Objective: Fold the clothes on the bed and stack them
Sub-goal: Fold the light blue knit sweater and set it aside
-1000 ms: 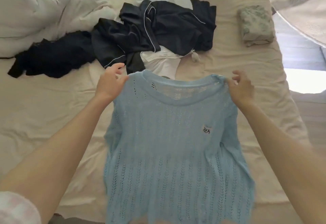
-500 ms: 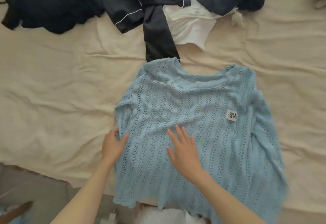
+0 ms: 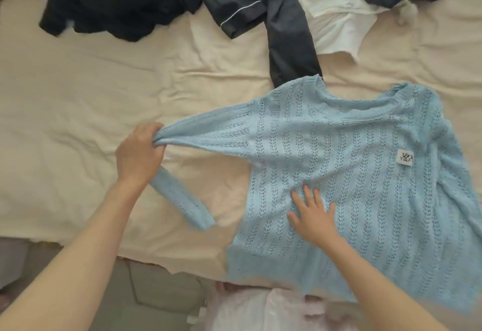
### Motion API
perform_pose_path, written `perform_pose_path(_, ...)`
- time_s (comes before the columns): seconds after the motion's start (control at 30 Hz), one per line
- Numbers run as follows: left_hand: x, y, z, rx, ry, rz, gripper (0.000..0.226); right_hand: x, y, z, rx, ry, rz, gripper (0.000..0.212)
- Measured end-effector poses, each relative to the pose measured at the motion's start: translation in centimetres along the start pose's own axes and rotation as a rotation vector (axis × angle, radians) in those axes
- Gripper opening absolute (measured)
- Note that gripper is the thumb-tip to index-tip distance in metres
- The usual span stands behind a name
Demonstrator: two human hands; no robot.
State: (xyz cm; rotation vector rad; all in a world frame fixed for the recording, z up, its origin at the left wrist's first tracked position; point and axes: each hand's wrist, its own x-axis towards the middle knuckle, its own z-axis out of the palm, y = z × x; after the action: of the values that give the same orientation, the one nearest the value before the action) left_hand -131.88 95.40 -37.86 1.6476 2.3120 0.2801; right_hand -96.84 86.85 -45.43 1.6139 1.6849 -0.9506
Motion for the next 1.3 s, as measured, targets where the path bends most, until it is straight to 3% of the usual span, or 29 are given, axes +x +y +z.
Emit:
perform_pose_path(0.1,2.0,-0.8,-0.7,0.134,-0.113,0.221,0.058,0.0,-0.3,-0.6,0.023,-0.002,0.02,0.055)
perform_pose_path(0.2,2.4,-1.8,0.3,0.136,-0.365,0.068,0.066,-0.2,-1.2,-2.1,0.085,0.057,0.07,0.044)
perform_pose_path(0.33,3.7,-3.1,1.2,0.14,-0.404,-0.103,0.022,1.1,-2.5,-6.9,0.296,0.583,0.143,0.039)
perform_pose_path(0.4,5.2,-3.1,1.8,0.167,-0.436,-0.094,0.032,3.3,-2.3,-10.7,0.385,0.742,0.149,0.04)
perform_pose_path(0.47,6.3,-2.0,3.0,0.148,-0.456,-0.04,0.051,6.4,-1.6,-14.9,0.4,0.8,0.13,0.043)
perform_pose_path(0.6,7.6,2.2,7.0,-0.045,-0.456,0.071,0.06,12.9,-0.2,-20.9,0.459,0.68,0.167,0.064)
perform_pose_path(0.67,7.6,4.7,9.4,-0.144,-0.451,0.108,0.057,15.0,0.0,-22.0,0.486,0.645,0.19,0.063)
perform_pose_path(0.83,8.5,8.1,12.7,-0.287,-0.368,0.117,0.022,16.6,-0.8,-22.9,0.436,0.829,0.035,0.024)
perform_pose_path(0.93,10.2,8.6,12.5,-0.383,-0.27,0.156,0.016,16.7,-0.8,-24.4,0.403,0.886,-0.055,0.02)
perform_pose_path(1.07,13.1,9.5,11.3,-0.419,-0.097,0.068,0.015,17.2,-1.5,-27.4,0.579,1.084,-0.031,0.02)
perform_pose_path(1.13,13.8,10.0,11.4,-0.352,-0.094,0.05,0.017,17.5,-1.5,-27.8,0.668,1.006,-0.075,0.022)
perform_pose_path(1.23,13.0,10.7,11.4,-0.172,-0.1,0.056,0.038,16.9,-1.4,-26.5,0.714,0.777,-0.212,0.044)
perform_pose_path(1.3,10.6,11.4,11.3,-0.118,-0.06,0.166,0.046,16.1,-1.1,-24.6,0.614,0.781,-0.254,0.05)
